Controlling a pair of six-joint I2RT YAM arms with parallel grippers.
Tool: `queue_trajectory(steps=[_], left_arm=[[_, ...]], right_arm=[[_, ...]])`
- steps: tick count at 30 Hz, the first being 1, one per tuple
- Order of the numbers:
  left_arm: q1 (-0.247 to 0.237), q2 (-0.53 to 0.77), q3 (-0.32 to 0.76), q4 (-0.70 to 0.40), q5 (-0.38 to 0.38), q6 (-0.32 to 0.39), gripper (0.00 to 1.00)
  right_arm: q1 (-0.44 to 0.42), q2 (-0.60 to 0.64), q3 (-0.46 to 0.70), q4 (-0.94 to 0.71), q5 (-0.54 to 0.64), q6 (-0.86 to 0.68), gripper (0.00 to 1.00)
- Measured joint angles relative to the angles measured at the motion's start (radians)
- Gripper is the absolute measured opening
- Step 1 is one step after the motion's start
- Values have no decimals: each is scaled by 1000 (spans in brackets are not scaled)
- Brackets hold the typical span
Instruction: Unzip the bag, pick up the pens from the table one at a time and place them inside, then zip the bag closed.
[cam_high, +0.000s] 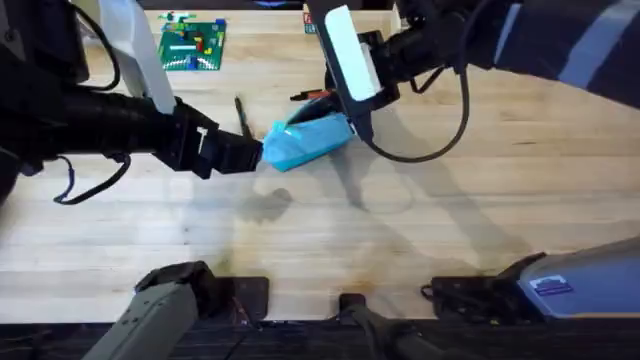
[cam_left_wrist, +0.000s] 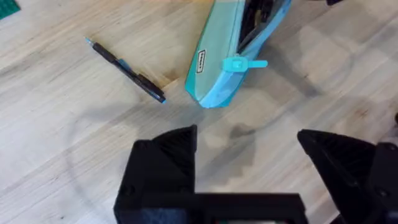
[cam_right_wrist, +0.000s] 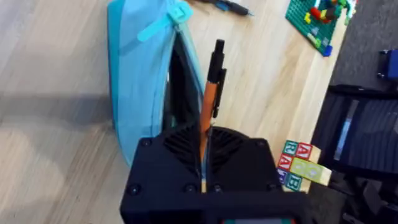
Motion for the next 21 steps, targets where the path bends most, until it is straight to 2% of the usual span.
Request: queue_trajectory(steps=[21], left_arm=[[0,0,0,0,0,0,995]], right_arm=[[-26,80,1,9,-14,24,32]])
